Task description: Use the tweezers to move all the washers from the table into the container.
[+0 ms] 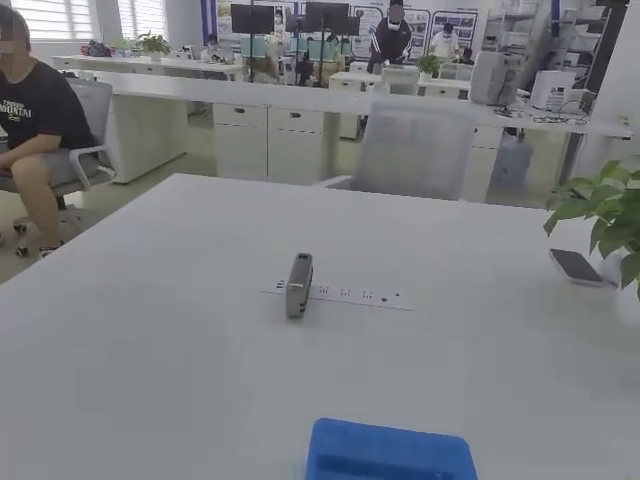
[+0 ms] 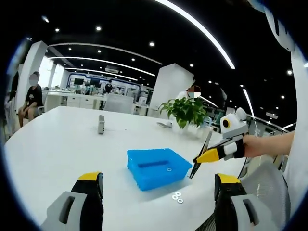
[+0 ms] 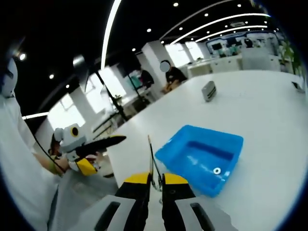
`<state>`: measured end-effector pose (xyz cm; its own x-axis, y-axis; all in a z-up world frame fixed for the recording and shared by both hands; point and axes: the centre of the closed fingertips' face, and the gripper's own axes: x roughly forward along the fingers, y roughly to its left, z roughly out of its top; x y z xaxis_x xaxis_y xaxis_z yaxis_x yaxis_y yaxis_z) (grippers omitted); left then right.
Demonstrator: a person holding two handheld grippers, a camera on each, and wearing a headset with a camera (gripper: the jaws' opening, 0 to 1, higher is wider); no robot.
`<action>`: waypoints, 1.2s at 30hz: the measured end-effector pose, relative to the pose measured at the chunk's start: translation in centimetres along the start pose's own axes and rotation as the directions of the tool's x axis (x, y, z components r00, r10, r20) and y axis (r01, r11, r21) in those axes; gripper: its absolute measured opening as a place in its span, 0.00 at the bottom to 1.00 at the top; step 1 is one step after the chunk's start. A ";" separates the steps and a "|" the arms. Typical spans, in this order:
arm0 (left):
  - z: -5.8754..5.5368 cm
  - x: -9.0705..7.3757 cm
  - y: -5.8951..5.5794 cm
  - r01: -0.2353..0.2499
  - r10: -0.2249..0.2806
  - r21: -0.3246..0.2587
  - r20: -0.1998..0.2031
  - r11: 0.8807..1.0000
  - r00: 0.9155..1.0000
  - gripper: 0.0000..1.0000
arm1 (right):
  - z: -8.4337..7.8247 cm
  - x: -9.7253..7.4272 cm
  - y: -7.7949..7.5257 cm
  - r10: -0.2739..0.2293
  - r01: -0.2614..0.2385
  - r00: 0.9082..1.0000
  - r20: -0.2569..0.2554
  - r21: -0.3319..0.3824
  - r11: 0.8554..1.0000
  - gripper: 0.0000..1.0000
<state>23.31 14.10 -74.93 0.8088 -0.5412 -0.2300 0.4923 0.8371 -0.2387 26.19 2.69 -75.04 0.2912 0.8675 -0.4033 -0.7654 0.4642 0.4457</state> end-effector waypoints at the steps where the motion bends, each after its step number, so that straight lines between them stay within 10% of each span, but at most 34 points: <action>1: -0.3 0.1 0.0 -0.005 0.006 0.027 -0.022 1.000 1.000 0.98 | 0.4 -0.1 -0.1 -0.005 0.005 1.000 0.006 -0.005 1.000 0.05; 12: -0.9 0.1 -0.3 0.020 -0.017 0.059 -0.060 0.998 0.998 0.92 | 3.1 0.9 -3.4 -0.080 0.079 0.996 0.040 0.012 0.997 0.05; 36: -1.5 0.0 -0.1 0.018 -0.012 0.062 -0.089 0.998 0.996 0.87 | 2.1 3.6 -8.7 -0.182 0.185 0.982 -0.040 0.056 0.981 0.05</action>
<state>22.80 13.85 -76.30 0.7708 -0.5563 -0.3105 0.5257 0.8307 -0.1833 35.10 2.15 -78.70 0.4026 0.7603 -0.5098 -0.6652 0.6256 0.4076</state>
